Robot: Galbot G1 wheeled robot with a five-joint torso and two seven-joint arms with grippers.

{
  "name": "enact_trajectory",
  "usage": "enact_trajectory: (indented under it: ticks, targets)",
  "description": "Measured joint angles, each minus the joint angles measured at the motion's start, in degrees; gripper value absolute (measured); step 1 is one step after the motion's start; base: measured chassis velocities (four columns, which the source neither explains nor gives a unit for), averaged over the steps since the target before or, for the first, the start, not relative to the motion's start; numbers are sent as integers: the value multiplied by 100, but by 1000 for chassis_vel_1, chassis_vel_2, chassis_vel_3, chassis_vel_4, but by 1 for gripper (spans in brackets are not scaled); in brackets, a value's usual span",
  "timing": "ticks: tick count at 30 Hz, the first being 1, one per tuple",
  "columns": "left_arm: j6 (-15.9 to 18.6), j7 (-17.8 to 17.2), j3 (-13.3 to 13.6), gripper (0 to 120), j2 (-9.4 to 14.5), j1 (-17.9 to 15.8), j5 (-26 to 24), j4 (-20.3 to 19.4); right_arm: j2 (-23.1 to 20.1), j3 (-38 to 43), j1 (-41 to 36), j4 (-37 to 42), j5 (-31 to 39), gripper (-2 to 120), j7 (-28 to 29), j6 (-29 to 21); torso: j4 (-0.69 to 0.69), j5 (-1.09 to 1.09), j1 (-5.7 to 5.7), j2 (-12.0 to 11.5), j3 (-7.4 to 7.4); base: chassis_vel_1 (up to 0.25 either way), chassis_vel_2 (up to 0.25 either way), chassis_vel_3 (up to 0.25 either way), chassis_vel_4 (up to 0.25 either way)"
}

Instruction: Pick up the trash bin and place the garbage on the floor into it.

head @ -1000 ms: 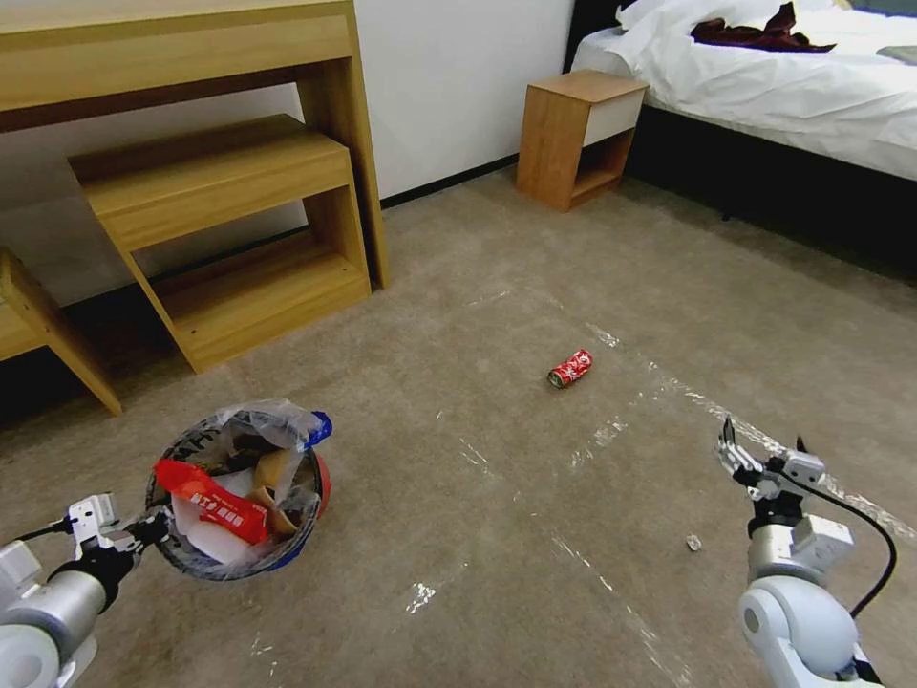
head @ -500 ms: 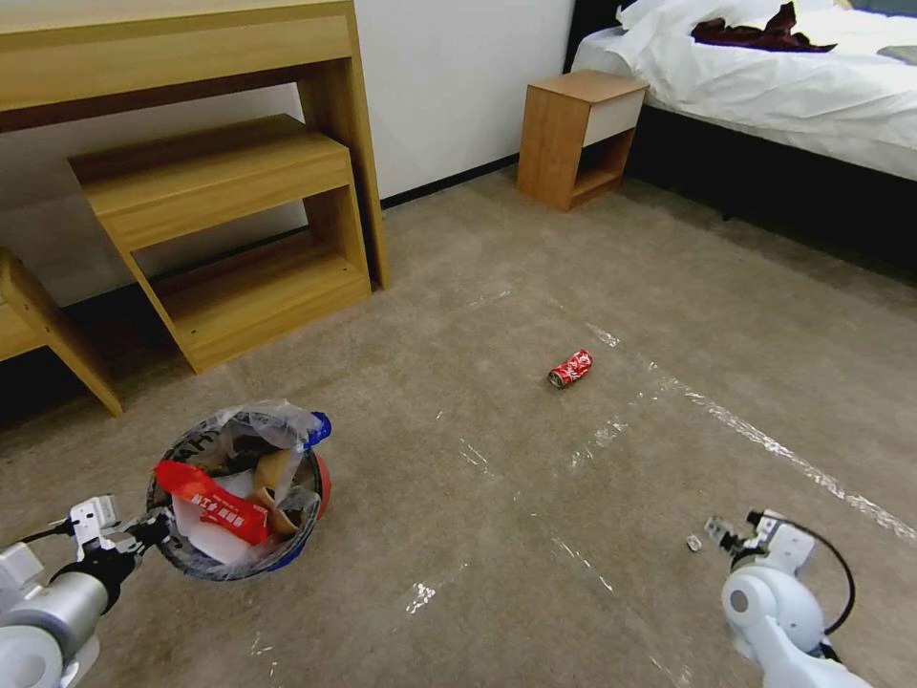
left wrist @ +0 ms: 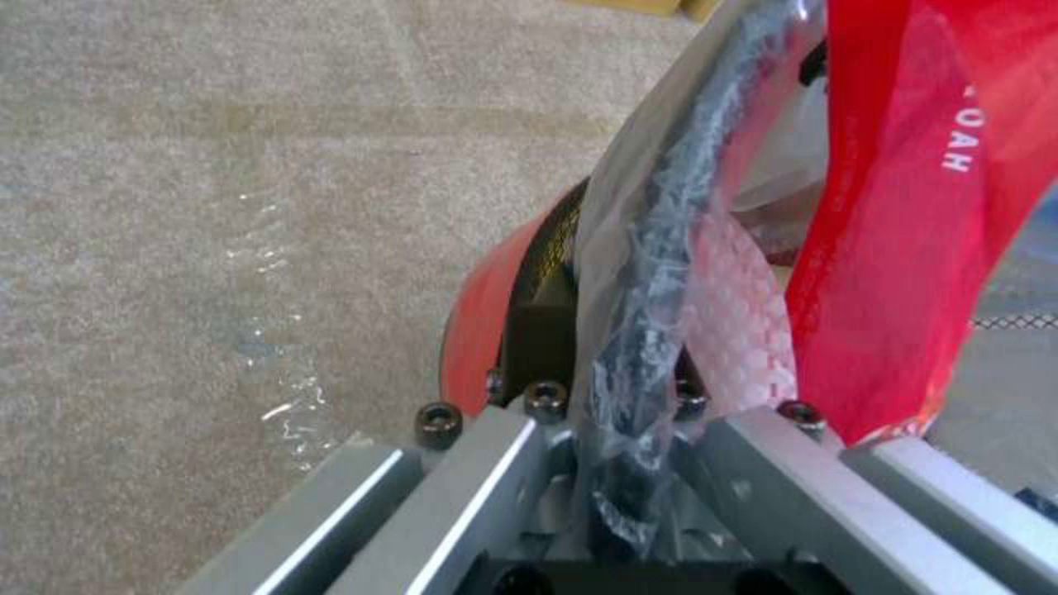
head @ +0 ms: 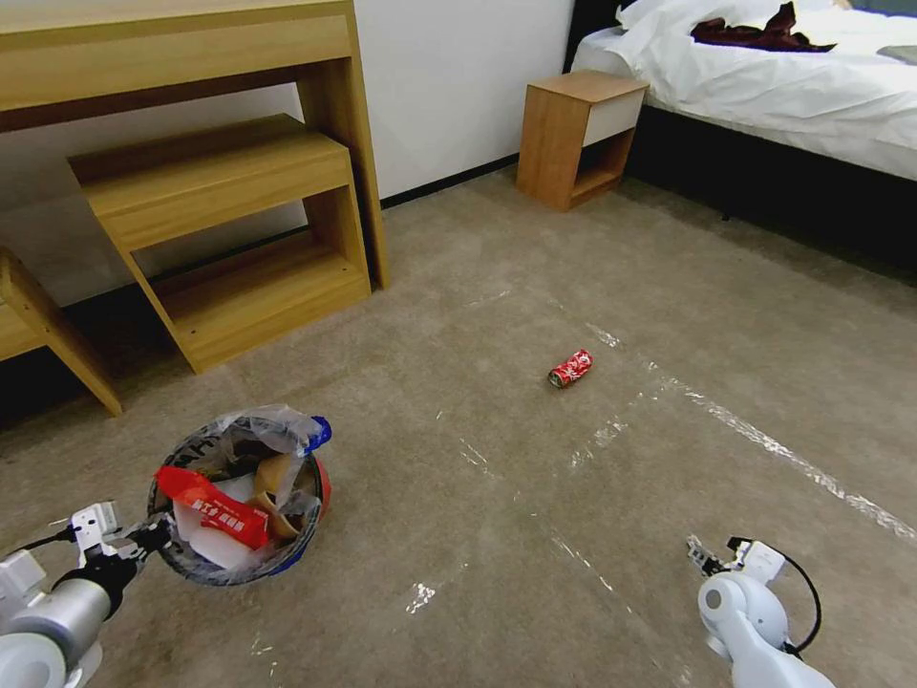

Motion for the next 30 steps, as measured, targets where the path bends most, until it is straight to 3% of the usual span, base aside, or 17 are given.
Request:
enact_trajectory:
  ticks: [14,30]
  targets:
    - [-37,9,-37,0,-20,36,3,5,66,-147,355,-416,-112,76,-238,160,0,0,0,0,0,0,0,0,0]
    - [-74,9,-70,0,-27,77,-6,12,206,-269,618,-849,-241,75,-403,251,0,0,0,0,0,0,0,0,0]
